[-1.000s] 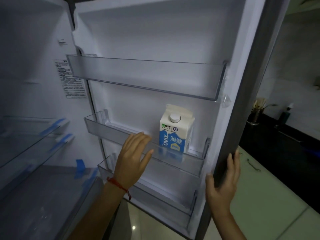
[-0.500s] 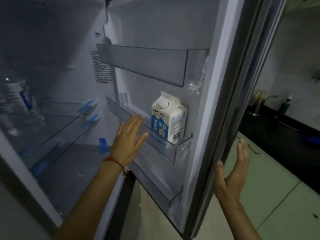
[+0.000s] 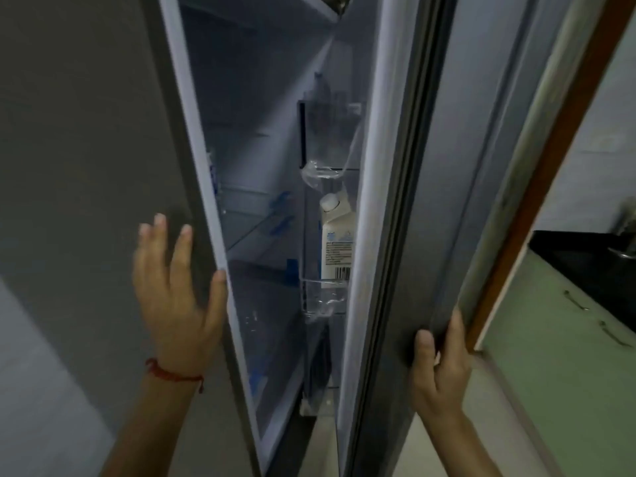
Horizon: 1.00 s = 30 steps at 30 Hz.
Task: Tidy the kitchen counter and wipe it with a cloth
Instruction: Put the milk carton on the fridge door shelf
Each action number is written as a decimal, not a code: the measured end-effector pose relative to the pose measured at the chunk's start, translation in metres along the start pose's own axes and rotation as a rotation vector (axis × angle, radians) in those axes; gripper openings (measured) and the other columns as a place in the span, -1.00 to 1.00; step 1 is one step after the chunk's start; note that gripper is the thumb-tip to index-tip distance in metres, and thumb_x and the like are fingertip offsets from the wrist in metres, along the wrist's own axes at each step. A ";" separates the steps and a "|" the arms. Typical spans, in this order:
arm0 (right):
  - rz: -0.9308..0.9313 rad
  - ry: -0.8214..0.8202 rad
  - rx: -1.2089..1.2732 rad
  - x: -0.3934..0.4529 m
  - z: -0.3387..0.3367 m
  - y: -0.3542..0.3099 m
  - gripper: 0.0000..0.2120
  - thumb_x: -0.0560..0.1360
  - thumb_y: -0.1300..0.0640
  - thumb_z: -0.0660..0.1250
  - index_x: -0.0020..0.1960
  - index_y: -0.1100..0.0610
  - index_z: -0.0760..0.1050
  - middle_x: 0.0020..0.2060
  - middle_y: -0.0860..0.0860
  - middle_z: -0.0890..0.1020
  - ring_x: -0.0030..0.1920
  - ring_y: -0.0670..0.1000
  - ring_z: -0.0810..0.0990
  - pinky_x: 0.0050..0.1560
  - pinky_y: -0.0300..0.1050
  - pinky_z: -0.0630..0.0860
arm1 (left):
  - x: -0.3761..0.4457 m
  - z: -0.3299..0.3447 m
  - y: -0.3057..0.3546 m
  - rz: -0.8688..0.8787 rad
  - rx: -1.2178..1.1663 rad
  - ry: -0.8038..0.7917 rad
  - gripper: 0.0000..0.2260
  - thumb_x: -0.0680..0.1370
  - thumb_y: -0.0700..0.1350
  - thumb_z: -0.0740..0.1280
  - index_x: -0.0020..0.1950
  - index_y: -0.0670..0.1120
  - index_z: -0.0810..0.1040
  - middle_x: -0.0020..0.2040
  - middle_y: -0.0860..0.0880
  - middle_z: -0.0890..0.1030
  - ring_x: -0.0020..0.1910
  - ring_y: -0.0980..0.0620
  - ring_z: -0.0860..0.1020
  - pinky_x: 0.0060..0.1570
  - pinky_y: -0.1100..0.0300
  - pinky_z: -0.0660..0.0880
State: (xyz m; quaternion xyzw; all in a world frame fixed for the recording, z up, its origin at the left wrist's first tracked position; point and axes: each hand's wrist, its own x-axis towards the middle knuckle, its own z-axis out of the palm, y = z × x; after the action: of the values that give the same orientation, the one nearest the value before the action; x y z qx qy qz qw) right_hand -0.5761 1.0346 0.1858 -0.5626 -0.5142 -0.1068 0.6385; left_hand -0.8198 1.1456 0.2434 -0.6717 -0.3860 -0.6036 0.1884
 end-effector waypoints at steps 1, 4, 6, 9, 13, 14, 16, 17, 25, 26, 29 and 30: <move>0.007 -0.027 0.020 -0.003 0.009 -0.007 -0.43 0.53 -0.27 -0.06 0.42 0.03 0.16 0.24 0.21 0.48 0.18 -0.02 0.41 0.13 -0.27 0.38 | 0.000 -0.002 -0.008 -0.034 0.015 -0.001 -0.57 0.59 -0.05 0.13 0.38 -0.28 0.27 0.40 -0.27 0.26 0.52 0.11 -0.03 0.51 0.12 -0.01; 0.036 -0.100 0.099 -0.009 0.033 -0.019 -0.51 0.50 -0.32 -0.05 0.41 -0.34 -0.01 0.33 0.20 0.40 0.29 0.06 0.39 0.26 -0.11 0.40 | -0.001 -0.004 -0.020 -0.156 -0.098 -0.085 -0.53 0.58 -0.06 0.12 0.43 -0.26 0.21 0.46 -0.19 0.16 0.51 -0.01 0.06 0.50 0.24 -0.01; 0.030 -0.148 0.131 -0.013 0.047 -0.024 -0.48 0.51 -0.29 -0.03 0.43 -0.31 -0.06 0.39 0.20 0.35 0.37 0.12 0.35 0.31 0.16 0.39 | -0.002 -0.001 -0.024 -0.201 -0.135 -0.140 -0.49 0.57 -0.03 0.11 0.46 -0.23 0.15 0.48 -0.12 0.09 0.50 -0.04 0.05 0.50 0.29 -0.05; -0.069 -0.196 0.199 -0.017 0.070 -0.031 -0.44 0.55 -0.22 -0.03 0.48 -0.17 -0.12 0.48 0.02 0.16 0.48 0.06 0.17 0.43 0.16 0.23 | -0.005 0.003 -0.029 -0.190 -0.159 -0.171 -0.46 0.59 0.08 0.06 0.48 -0.18 0.09 0.49 -0.03 0.03 0.52 0.08 -0.04 0.51 0.25 -0.08; -0.168 -0.281 0.184 -0.022 0.104 -0.044 -0.41 0.58 -0.17 -0.02 0.49 -0.13 -0.24 0.50 0.02 0.02 0.52 0.04 0.01 0.52 -0.09 0.02 | -0.005 0.003 -0.030 -0.189 -0.191 -0.178 -0.46 0.58 0.11 0.05 0.48 -0.13 0.07 0.50 0.02 0.02 0.52 0.01 -0.03 0.52 0.23 -0.09; -0.192 -0.310 0.156 -0.024 0.112 -0.048 -0.41 0.58 -0.16 -0.03 0.49 -0.12 -0.26 0.49 0.05 0.02 0.53 0.02 -0.03 0.52 -0.14 -0.03 | -0.005 0.002 -0.030 -0.191 -0.193 -0.177 -0.46 0.58 0.12 0.05 0.48 -0.10 0.07 0.50 0.02 0.02 0.52 0.08 -0.06 0.51 0.26 -0.10; -0.227 -0.340 0.111 -0.028 0.128 -0.052 -0.40 0.58 -0.15 -0.03 0.49 -0.08 -0.27 0.51 0.02 -0.05 0.53 -0.01 -0.07 0.52 -0.17 -0.07 | -0.004 0.001 -0.030 -0.207 -0.189 -0.185 -0.46 0.57 0.15 0.04 0.47 -0.07 0.06 0.50 0.02 0.01 0.50 0.22 -0.11 0.50 0.31 -0.11; -0.224 -0.338 0.106 -0.030 0.134 -0.053 -0.41 0.59 -0.14 -0.03 0.49 -0.08 -0.27 0.52 -0.04 -0.12 0.53 -0.01 -0.08 0.53 -0.15 -0.06 | -0.004 0.001 -0.031 -0.212 -0.188 -0.190 -0.46 0.57 0.15 0.04 0.47 -0.06 0.06 0.50 0.01 0.01 0.50 0.25 -0.12 0.50 0.32 -0.12; -0.107 -0.508 0.161 -0.023 0.109 -0.052 -0.42 0.55 -0.17 0.04 0.49 -0.10 -0.09 0.52 -0.04 0.04 0.51 -0.16 0.00 0.48 -0.30 0.02 | -0.001 -0.013 -0.024 -0.241 -0.227 -0.256 -0.44 0.55 0.07 0.14 0.48 -0.12 0.10 0.49 0.01 0.01 0.52 0.00 0.00 0.49 0.35 -0.08; -0.070 -0.543 0.157 -0.022 0.099 -0.046 -0.44 0.54 -0.17 0.05 0.48 -0.10 -0.03 0.50 -0.08 0.11 0.49 -0.22 0.05 0.46 -0.36 0.05 | -0.001 -0.017 -0.018 -0.272 -0.238 -0.270 -0.44 0.53 0.04 0.16 0.47 -0.15 0.14 0.48 -0.01 0.04 0.51 -0.05 0.03 0.48 0.35 -0.06; 0.053 -0.584 0.085 -0.031 0.063 -0.022 -0.55 0.53 -0.14 0.11 0.39 -0.18 0.13 0.42 -0.19 0.25 0.42 -0.30 0.18 0.39 -0.44 0.13 | -0.008 -0.031 0.009 -0.359 -0.242 -0.218 -0.51 0.52 -0.01 0.17 0.41 -0.19 0.28 0.44 -0.03 0.18 0.47 -0.04 0.12 0.44 0.39 0.00; 0.103 -0.584 0.042 -0.035 0.048 -0.012 -0.56 0.52 -0.13 0.11 0.38 -0.20 0.14 0.40 -0.20 0.27 0.41 -0.32 0.19 0.38 -0.45 0.14 | -0.012 -0.034 0.021 -0.364 -0.250 -0.181 -0.55 0.52 -0.05 0.19 0.38 -0.21 0.32 0.41 -0.04 0.23 0.45 -0.04 0.16 0.44 0.37 0.04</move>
State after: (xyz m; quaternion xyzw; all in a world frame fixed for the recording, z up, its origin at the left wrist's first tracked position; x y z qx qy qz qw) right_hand -0.6264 1.0546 0.1578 -0.5814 -0.6491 0.1029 0.4797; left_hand -0.8264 1.1041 0.2431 -0.6604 -0.4386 -0.6079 -0.0435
